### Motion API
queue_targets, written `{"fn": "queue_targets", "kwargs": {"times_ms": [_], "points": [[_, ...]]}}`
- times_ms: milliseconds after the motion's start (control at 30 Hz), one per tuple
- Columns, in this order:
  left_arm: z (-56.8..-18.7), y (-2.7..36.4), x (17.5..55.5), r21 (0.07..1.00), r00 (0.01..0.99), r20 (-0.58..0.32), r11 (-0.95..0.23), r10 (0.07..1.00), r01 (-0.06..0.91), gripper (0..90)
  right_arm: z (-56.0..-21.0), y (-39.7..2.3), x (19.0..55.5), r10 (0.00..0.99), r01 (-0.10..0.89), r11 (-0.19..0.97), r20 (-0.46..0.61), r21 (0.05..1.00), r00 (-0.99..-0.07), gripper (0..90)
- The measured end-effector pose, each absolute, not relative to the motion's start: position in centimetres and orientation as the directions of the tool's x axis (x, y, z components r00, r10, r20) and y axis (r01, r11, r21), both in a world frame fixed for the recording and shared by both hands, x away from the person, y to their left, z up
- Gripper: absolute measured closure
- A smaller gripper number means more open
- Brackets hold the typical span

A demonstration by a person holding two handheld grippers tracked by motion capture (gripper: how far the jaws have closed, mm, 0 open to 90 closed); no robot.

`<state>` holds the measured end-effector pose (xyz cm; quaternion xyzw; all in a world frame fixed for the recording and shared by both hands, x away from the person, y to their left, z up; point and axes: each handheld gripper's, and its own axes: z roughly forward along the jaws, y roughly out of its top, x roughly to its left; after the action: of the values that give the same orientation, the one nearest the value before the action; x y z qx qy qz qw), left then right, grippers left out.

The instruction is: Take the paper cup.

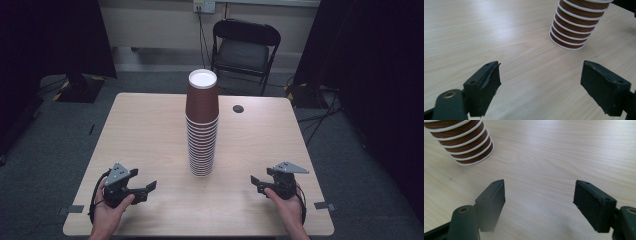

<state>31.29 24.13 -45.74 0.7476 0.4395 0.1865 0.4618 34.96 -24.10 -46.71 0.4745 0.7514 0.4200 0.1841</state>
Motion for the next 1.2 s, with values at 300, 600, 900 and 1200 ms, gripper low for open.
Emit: {"fn": "queue_targets", "kwargs": {"times_ms": [300, 600, 900, 1200], "points": [[-45.8, 24.3, 31.4, 0.852, 0.54, -0.131, -0.184, 0.831, 0.49, 15.9, -46.6, -24.2, 35.0, 0.859, 0.556, 0.195, 0.133, 0.808, -0.495, 25.9], [-46.0, 23.9, 31.7, 0.844, 0.558, -0.103, -0.224, 0.824, 0.487, 16.6, -46.1, -23.8, 34.8, 0.84, 0.529, 0.198, 0.136, 0.825, -0.526, 26.9], [-46.1, 23.8, 31.8, 0.84, 0.564, -0.12, -0.22, 0.817, 0.497, 16.8, -44.6, -23.1, 34.3, 0.803, 0.482, 0.209, 0.132, 0.851, -0.581, 26.4], [-46.0, 23.6, 31.6, 0.841, 0.567, -0.122, -0.218, 0.815, 0.494, 16.8, -42.3, -22.1, 33.9, 0.765, 0.427, 0.199, 0.132, 0.882, -0.63, 22.8]]}}
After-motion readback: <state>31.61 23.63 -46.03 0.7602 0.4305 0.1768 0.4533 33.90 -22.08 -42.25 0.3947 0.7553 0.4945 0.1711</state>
